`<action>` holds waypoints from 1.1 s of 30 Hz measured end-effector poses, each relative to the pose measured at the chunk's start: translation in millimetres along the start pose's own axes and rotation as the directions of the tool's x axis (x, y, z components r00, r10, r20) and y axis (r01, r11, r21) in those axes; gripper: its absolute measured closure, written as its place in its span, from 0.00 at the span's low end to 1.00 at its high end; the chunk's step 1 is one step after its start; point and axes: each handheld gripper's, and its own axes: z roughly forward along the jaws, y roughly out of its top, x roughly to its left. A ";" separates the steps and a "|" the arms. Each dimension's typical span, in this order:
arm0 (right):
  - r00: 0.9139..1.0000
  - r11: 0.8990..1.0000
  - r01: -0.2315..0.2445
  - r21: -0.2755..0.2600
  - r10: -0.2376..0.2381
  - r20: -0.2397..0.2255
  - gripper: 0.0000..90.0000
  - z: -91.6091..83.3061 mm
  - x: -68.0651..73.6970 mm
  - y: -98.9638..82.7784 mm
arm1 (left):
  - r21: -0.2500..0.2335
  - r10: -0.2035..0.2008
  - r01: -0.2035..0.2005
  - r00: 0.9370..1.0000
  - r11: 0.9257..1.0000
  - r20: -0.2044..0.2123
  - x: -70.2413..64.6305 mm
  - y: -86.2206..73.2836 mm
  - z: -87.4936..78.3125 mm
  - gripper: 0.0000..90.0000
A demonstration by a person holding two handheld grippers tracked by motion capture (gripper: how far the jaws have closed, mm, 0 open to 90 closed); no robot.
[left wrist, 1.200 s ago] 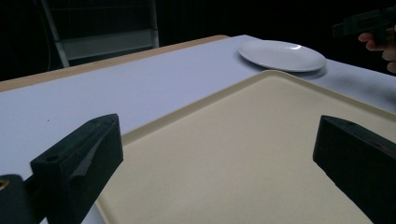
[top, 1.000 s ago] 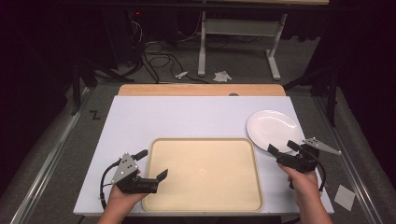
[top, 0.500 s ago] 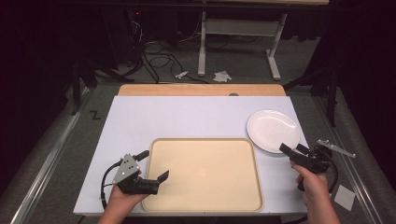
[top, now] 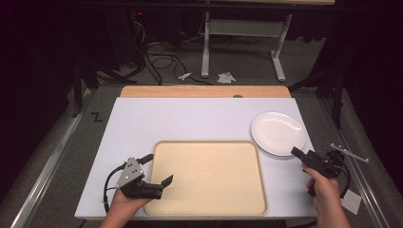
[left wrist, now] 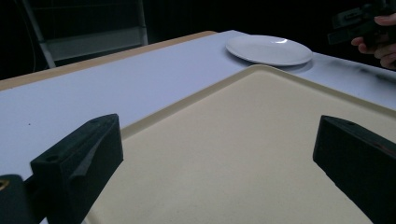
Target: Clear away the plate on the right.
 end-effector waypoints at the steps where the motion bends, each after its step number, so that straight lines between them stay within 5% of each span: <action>1: 1.000 1.000 -0.002 0.003 0.002 0.002 0.07 0.0 -1.3 -0.3 | -0.002 -0.001 0.001 1.000 1.000 0.001 0.0 -0.1 0.2 0.03; 11: 0.996 0.996 -0.084 0.028 0.086 -0.038 0.09 2.7 -2.6 2.9 | -0.010 -0.005 0.006 1.000 1.000 0.008 -0.8 0.6 -0.3 0.03; 16: 0.991 0.989 -0.136 0.052 0.136 0.005 0.08 10.1 -6.5 14.2 | -0.005 0.015 -0.014 1.000 1.000 0.020 -2.6 0.4 -0.7 0.03; 19: 0.977 0.975 -0.215 0.050 0.214 0.006 0.11 17.8 -15.2 15.1 | -0.006 0.013 -0.013 1.000 1.000 0.019 -1.4 0.3 -0.6 0.03; 25: 0.962 0.961 -0.271 0.063 0.271 0.002 0.14 19.5 -20.7 13.6 | 0.003 0.019 -0.019 1.000 1.000 0.021 -0.1 -0.4 0.4 0.03; 30: 0.930 0.927 -0.364 0.090 0.366 -0.007 0.17 26.0 -27.1 10.7 | 0.008 0.020 -0.020 1.000 1.000 0.023 -1.3 -0.5 2.2 0.03; 33: 0.924 0.919 -0.380 0.102 0.382 0.001 0.18 31.0 -28.7 11.6 | 0.008 0.022 -0.022 0.999 1.000 0.024 -2.0 -0.7 2.2 0.03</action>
